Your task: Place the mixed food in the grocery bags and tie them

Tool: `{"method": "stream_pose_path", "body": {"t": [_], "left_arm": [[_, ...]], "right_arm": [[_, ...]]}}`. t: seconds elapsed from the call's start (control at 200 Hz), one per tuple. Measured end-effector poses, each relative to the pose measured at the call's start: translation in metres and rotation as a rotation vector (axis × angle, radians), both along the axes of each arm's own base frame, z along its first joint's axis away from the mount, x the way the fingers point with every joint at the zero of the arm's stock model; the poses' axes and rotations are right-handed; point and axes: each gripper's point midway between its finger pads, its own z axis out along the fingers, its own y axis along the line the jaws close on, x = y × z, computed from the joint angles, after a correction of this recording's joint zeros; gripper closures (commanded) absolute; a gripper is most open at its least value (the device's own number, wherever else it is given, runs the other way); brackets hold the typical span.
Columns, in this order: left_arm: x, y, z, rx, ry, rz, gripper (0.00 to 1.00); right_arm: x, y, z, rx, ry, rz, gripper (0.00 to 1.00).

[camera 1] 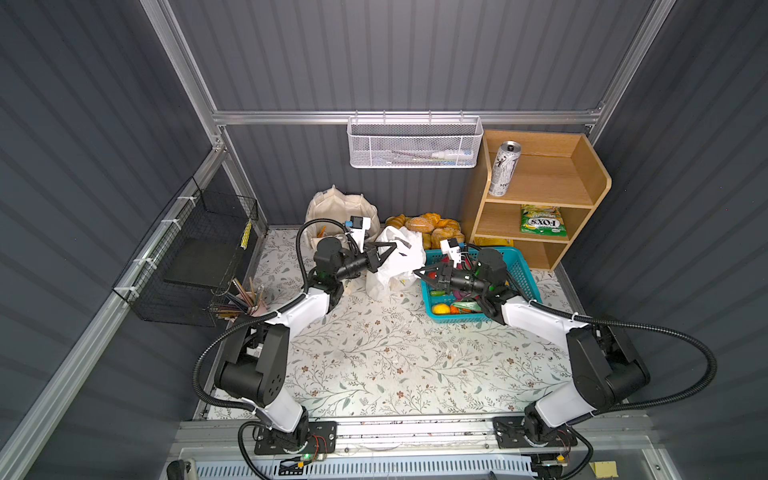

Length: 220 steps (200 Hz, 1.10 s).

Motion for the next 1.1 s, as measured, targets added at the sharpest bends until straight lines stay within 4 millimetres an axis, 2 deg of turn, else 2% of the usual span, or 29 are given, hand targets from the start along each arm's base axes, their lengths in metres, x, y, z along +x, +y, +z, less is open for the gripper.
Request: {"method": "stream_pose_path", "body": {"t": [0.1, 0.2, 0.355, 0.455, 0.56, 0.66, 0.875, 1.101], "left_arm": [[0.008, 0.017, 0.016, -0.060, 0.016, 0.027, 1.00], [0.011, 0.026, 0.022, -0.101, 0.047, 0.030, 1.00], [0.010, 0.033, 0.035, -0.169, 0.055, 0.027, 1.00], [0.014, 0.047, 0.039, -0.221, 0.067, 0.055, 1.00], [0.022, 0.064, 0.028, -0.227, 0.102, 0.103, 1.00], [0.024, 0.071, 0.012, -0.180, 0.146, 0.141, 1.00], [0.010, 0.079, 0.003, -0.056, 0.130, 0.204, 1.00], [-0.003, 0.087, -0.032, 0.078, 0.174, 0.251, 1.00]], "right_arm": [[0.007, -0.025, -0.020, -0.020, 0.042, -0.061, 1.00], [0.011, -0.041, -0.031, -0.028, 0.061, -0.096, 1.00], [0.014, -0.051, -0.028, -0.029, 0.038, -0.116, 1.00], [0.016, -0.066, -0.021, -0.024, 0.014, -0.159, 1.00], [0.022, -0.094, -0.018, -0.023, 0.000, -0.229, 1.00], [0.025, -0.114, -0.021, -0.035, -0.001, -0.274, 1.00], [0.021, -0.122, -0.037, -0.060, 0.031, -0.280, 1.00], [0.017, -0.141, -0.052, -0.069, 0.072, -0.328, 1.00]]}}
